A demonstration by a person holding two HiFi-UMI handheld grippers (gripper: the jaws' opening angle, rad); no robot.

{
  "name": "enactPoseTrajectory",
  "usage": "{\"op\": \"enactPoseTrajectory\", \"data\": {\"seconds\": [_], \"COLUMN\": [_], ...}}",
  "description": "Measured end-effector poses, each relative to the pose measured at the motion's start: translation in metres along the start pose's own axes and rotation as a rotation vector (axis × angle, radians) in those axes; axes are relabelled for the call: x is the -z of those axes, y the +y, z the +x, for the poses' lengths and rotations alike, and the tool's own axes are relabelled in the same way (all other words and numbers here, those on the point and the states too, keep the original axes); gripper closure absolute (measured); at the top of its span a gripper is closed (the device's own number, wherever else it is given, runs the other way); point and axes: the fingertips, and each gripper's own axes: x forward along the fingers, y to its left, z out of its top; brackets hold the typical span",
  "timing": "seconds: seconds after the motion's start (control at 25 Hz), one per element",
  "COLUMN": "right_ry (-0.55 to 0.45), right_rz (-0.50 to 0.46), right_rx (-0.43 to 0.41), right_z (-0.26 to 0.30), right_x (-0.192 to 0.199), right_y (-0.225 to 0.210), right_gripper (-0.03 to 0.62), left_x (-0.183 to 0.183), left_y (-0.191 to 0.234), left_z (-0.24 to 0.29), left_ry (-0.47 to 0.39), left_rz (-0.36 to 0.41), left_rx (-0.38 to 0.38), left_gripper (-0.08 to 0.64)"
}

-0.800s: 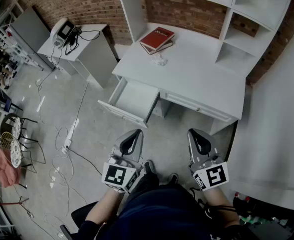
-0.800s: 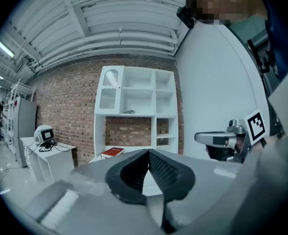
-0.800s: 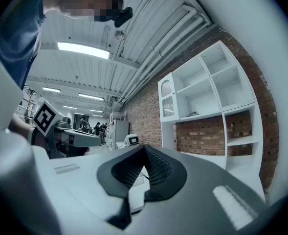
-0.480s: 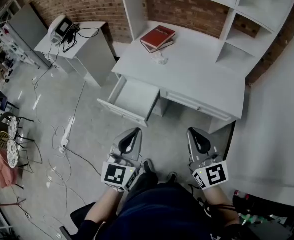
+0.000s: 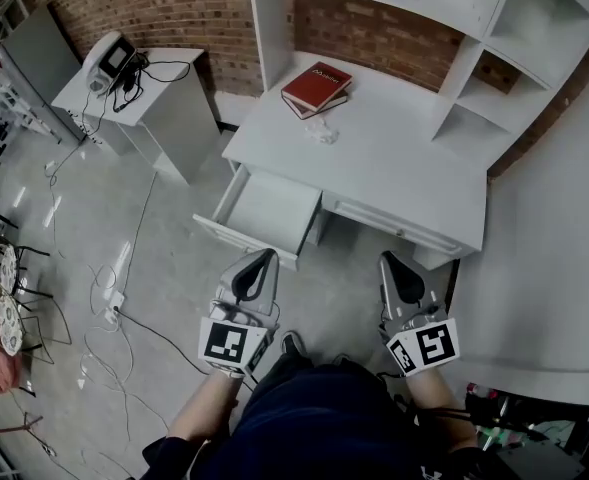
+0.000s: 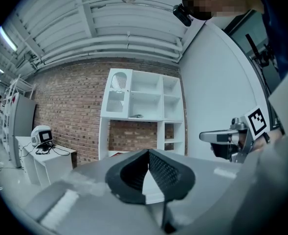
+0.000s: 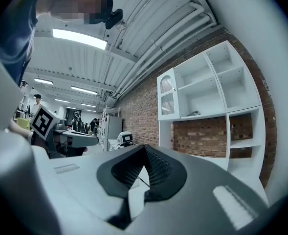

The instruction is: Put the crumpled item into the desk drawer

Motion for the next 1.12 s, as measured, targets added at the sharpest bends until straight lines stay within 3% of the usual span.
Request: {"op": "enactPoseTrajectory", "data": {"seconds": [0.32,0.52,1.0,1.12], "right_ry": [0.045,0.069,0.073,0.064], "right_rz": [0.014,0.043,0.125,0.129], "right_rx": [0.084,0.103,0.041,0.024], "right_z": [0.037,0.055,0.140,0.160], "right_x": [-0.003,0.009,0.045,0.042], "right_y": [0.003,-0.007,-0.070,-0.091], "right_gripper": [0.589,0.590,0.589,0.589], "left_x": [0.021,0.023,0.025,0.017], "left_y": [0.051,0.063,0.094,0.099], "left_z": [0.017,0.036,0.120,0.145], "left_ry": [0.034,0.061,0.098,0.108], "left_rz": [0.019,-0.012,0.045,0.019], "left_rx": [0.073,0.077,0.037,0.007], "left_gripper": [0.557,0.557,0.557,0.557]}}
